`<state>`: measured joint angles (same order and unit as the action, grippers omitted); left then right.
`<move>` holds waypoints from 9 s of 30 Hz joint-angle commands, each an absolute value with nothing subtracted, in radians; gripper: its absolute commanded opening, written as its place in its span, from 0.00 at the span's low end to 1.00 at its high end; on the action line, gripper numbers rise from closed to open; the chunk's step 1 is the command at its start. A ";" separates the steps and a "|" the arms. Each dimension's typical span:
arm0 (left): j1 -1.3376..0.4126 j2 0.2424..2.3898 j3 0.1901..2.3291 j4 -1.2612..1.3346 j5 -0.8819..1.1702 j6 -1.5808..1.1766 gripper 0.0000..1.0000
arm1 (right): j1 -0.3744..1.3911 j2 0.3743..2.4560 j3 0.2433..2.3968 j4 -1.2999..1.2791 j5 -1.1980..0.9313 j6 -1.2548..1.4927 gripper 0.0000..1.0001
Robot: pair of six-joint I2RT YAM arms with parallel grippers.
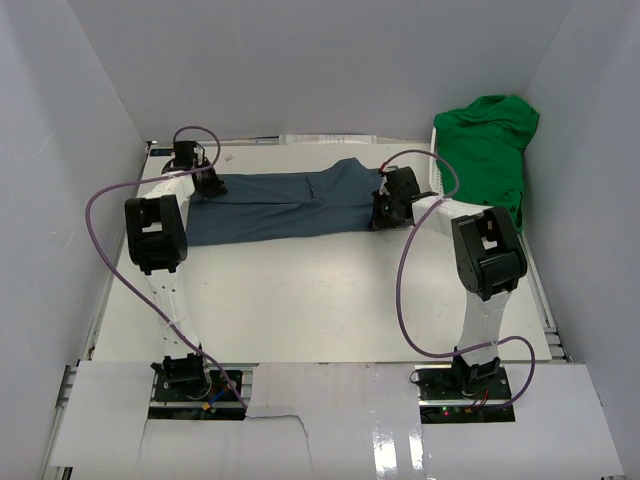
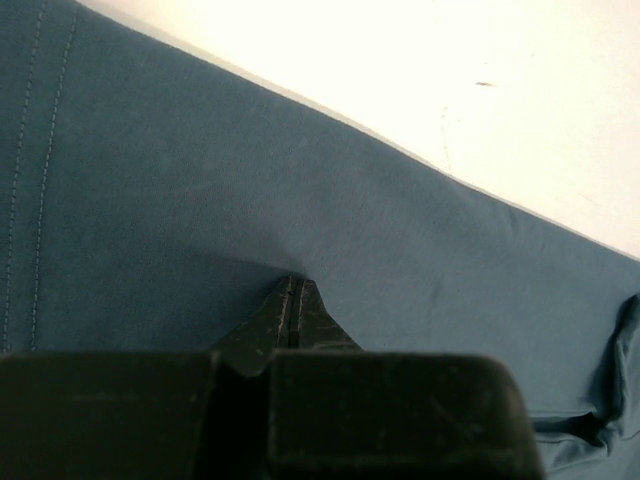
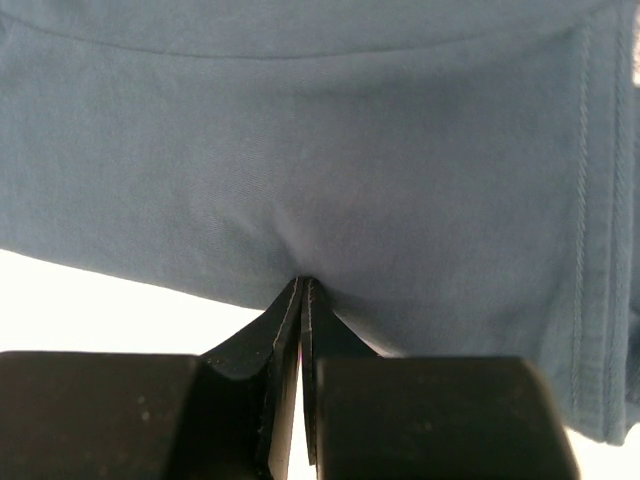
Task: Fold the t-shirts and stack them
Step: Rotate the tshirt 90 degrees, then grab the bottom of the folded rectangular tshirt with both arms
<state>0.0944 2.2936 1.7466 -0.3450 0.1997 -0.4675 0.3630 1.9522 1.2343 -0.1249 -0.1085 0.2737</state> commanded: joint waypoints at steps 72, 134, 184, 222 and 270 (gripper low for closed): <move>0.173 1.359 1.042 -0.658 0.203 -0.502 0.00 | 0.196 2.543 2.080 -0.213 -0.477 0.348 0.08; 0.164 1.457 0.584 -0.482 0.299 -0.712 0.00 | 0.166 2.641 2.224 -0.196 -0.549 0.397 0.08; -0.466 1.281 0.377 -0.526 0.370 -1.187 0.00 | 0.184 2.735 2.229 0.057 -0.706 0.630 0.08; -0.241 1.477 0.967 -0.660 0.333 -0.676 0.03 | 0.277 1.772 1.226 -0.276 -0.528 0.298 0.63; -0.288 0.957 0.367 -0.638 0.311 -0.989 0.54 | 0.790 0.991 0.189 0.089 -0.371 1.032 0.36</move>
<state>-0.2848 0.9787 0.3737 -0.6144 0.3653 -0.9646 0.7856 1.0279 0.2115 0.0967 -0.4240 1.0092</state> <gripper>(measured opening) 0.545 0.392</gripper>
